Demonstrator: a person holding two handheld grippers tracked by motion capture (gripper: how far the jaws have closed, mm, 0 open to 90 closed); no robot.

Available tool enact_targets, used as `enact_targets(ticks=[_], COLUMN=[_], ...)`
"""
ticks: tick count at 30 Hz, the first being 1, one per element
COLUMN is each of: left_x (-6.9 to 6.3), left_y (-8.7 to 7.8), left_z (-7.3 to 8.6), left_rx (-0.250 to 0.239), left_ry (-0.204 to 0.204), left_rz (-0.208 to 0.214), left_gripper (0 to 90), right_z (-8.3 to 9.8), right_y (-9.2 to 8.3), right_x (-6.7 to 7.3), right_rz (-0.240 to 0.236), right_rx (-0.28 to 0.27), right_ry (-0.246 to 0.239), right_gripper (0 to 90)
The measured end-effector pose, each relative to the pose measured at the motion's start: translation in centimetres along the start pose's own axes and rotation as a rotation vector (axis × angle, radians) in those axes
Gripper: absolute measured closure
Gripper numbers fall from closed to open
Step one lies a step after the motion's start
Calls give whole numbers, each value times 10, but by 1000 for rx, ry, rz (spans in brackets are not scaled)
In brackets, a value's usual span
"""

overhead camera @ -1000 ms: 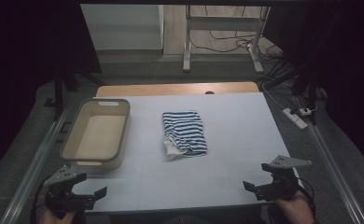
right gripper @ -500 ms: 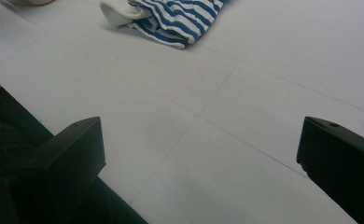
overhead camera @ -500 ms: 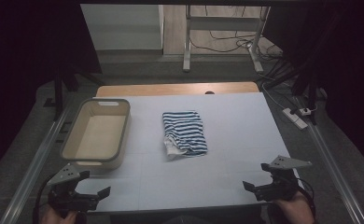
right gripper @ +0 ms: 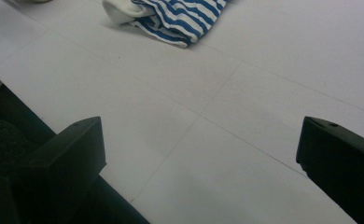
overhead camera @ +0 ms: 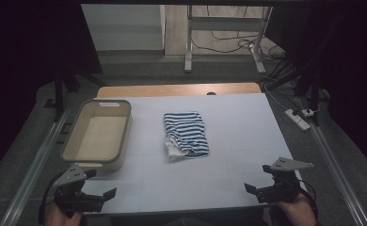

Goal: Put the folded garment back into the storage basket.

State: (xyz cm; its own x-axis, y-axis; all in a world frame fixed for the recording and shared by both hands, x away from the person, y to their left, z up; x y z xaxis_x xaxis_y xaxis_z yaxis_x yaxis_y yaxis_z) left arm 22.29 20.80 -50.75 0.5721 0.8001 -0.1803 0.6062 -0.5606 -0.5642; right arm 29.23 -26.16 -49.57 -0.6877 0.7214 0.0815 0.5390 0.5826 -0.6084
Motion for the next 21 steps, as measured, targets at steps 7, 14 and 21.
enact_targets(ticks=[7,14,21], left_x=[-4,-5,-7], left_y=[8,13,23], left_z=[-8,-11,-15], left_rx=[-24,-32,-15], left_ry=[30,15,29], left_rz=[20,38,48], left_gripper=[0,2,1], right_z=[0,1,1], right_y=[0,1,1], right_x=[0,1,1], right_rz=[0,1,-1], right_rx=[4,11,12], right_ry=[0,-8,-8], right_gripper=[12,12,13])
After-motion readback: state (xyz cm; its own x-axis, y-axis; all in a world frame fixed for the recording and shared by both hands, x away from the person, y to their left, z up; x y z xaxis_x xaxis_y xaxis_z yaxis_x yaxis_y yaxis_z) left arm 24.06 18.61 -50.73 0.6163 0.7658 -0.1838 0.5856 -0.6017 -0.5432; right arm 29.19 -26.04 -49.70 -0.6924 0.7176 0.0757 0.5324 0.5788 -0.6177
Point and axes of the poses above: each handheld gripper's, and its own axes: y roughly forward along the jaws, z roughly out of its underside, x roughly to its left, the point moved 8 cm from there along y, roughly forward along the jaws, and after that the axes turned 4 degrees about -x, right-handed, at the moved point
